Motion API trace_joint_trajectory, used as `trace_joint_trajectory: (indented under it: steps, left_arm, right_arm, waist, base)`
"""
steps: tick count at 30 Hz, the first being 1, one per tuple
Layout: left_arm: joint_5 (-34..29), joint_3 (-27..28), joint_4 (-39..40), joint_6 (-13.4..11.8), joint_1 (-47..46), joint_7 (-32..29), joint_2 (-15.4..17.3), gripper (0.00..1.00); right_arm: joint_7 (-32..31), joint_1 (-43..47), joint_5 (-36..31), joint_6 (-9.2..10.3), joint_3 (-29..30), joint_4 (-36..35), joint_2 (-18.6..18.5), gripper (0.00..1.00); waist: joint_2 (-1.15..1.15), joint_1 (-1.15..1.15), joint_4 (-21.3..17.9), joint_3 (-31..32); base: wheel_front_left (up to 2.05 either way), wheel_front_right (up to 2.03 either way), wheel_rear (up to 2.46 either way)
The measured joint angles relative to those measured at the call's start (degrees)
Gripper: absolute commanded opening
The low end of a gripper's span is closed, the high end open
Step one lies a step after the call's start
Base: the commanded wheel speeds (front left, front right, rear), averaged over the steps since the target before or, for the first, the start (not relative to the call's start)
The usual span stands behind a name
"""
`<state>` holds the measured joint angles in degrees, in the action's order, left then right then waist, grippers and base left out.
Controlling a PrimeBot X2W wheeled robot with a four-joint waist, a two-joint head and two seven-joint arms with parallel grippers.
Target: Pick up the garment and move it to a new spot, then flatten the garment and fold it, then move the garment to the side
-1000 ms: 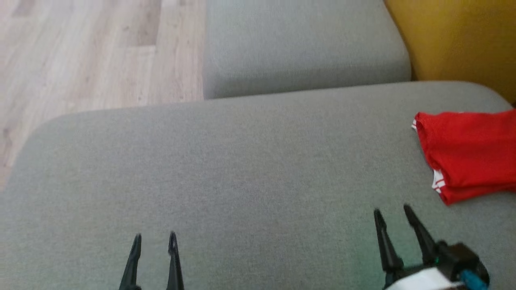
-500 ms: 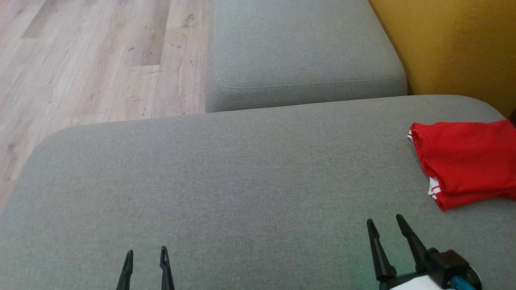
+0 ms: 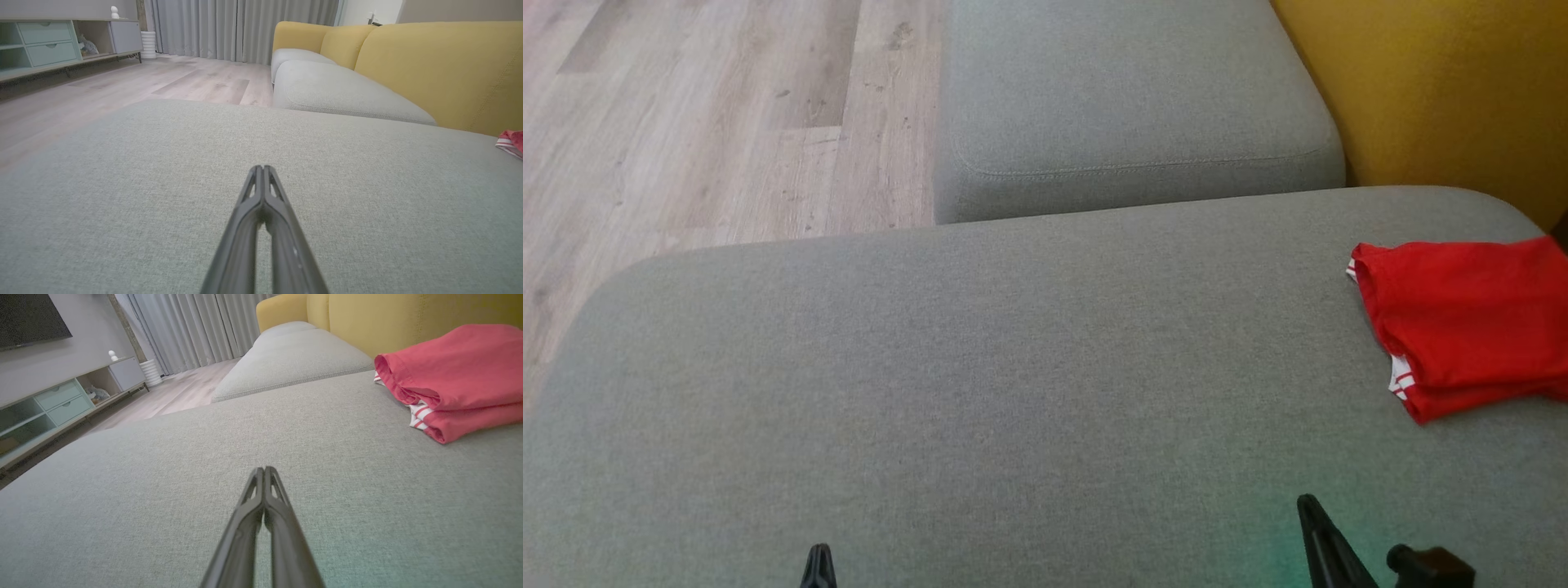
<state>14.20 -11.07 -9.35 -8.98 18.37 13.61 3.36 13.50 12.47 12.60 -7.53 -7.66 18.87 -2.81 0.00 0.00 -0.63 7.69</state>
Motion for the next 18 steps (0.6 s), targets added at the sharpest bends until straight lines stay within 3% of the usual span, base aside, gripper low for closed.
trace_joint_trajectory:
  steps: [18]
  left_arm:
    - [12.6,1.5,-1.4,2.5,-3.2,-2.3,0.2,0.0]
  right_arm:
    - [-2.4,-2.0,12.7,0.0,1.4,-0.5,-0.1,0.0]
  waist:
    - [0.0,0.0,0.1,-1.2]
  base:
    - [0.0,0.0,0.0]
